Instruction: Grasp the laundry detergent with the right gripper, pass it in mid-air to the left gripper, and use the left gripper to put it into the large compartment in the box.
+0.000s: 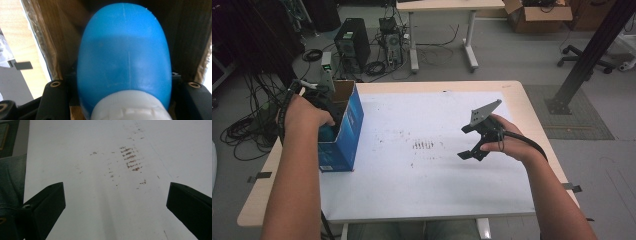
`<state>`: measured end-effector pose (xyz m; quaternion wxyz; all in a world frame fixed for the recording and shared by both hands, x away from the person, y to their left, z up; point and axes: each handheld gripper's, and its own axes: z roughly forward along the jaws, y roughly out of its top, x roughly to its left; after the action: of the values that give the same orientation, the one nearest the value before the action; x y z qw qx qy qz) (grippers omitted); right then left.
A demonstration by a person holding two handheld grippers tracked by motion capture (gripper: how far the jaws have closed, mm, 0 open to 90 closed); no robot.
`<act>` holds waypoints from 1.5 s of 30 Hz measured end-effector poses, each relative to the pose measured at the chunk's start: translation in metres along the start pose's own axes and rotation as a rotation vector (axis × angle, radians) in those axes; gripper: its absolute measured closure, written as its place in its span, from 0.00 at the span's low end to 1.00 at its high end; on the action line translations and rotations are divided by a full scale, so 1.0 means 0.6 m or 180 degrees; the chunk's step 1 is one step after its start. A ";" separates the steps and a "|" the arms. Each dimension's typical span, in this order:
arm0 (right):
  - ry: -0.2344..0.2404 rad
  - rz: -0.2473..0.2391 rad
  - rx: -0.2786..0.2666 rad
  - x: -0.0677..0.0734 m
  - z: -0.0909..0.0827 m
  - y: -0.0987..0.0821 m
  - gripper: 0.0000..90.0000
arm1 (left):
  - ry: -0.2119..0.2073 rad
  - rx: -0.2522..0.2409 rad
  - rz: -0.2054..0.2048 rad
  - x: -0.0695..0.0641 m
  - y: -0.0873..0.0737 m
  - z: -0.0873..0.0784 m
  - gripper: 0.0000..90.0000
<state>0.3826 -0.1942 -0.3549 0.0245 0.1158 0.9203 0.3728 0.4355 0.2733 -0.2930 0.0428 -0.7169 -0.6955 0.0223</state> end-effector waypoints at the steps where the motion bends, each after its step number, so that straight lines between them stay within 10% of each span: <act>1: 0.0000 0.0001 0.0007 0.000 0.000 0.000 0.03 | 0.0006 0.0021 0.0005 0.001 0.000 0.002 0.43; 45: 0.0039 0.0014 0.0025 0.002 0.003 -0.006 0.03 | -0.0165 -0.0014 -0.0032 0.009 -0.004 0.011 0.37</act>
<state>0.3812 -0.1952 -0.3586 0.0176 0.1156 0.9217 0.3699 0.4328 0.2790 -0.2990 0.0233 -0.7127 -0.7000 0.0392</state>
